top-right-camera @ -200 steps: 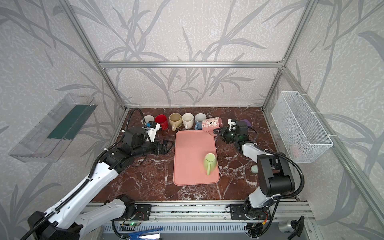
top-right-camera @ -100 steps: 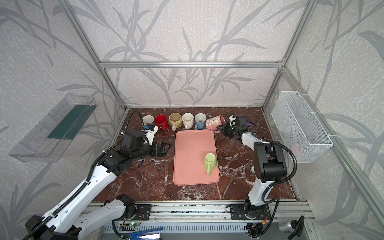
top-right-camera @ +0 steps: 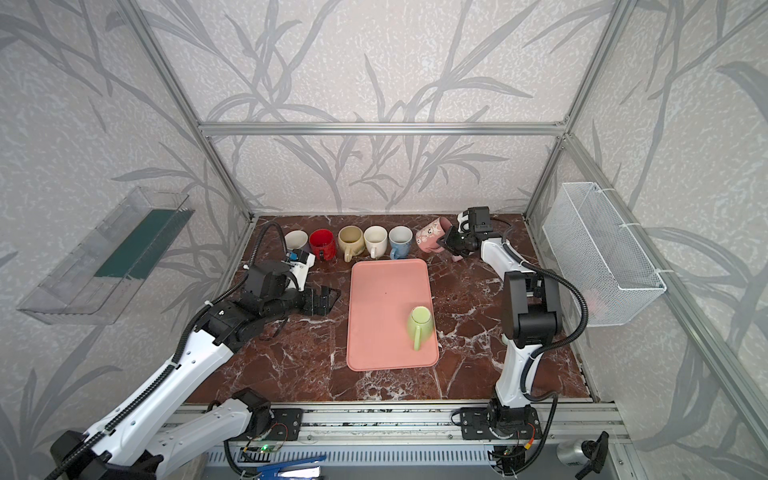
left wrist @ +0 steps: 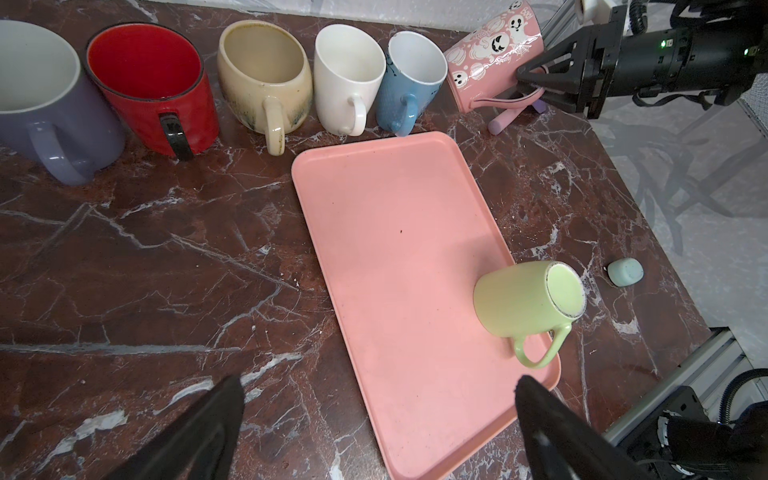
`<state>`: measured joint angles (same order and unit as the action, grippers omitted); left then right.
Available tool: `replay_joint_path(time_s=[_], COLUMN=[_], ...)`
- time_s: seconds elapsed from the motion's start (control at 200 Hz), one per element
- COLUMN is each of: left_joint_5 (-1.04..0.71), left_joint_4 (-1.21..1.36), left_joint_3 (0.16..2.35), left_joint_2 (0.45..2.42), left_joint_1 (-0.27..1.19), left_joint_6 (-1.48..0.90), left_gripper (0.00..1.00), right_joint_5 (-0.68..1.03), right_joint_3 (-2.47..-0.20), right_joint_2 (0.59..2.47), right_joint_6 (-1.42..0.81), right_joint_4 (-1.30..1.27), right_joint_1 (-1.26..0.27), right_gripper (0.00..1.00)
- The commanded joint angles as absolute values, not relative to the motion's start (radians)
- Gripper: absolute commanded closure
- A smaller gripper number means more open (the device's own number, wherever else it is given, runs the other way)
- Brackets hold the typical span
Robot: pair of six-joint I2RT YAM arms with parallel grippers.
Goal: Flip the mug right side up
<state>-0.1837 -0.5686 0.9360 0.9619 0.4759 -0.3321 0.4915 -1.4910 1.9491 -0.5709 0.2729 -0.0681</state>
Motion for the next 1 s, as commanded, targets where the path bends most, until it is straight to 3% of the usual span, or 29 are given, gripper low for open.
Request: replay_joint_path(time_s=[0.0,0.72,0.995], left_joint_5=[-0.178,-0.173,-0.173], left_joint_4=[-0.584,-0.596,-0.595], left_joint_3=[0.93,0.931,0.931], left_joint_2=[0.957,0.956,0.951], left_joint_1=[0.475,0.476,0.477], left_joint_6=[-0.313,-0.312,-0.308], left_gripper=[0.01,0.01,0.01], right_joint_5=[0.449,0.045,0.038], right_joint_3=[-1.596,-1.899,-1.931], right_joint_2=[1.962,2.135,2.168], right_joint_6=[-0.45,-0.215,-0.207], right_joint_4=[0.373,0.665,0.694], right_joint_1=[-0.069,-0.258,-0.279], right_gripper=[1.0,1.0,1.0])
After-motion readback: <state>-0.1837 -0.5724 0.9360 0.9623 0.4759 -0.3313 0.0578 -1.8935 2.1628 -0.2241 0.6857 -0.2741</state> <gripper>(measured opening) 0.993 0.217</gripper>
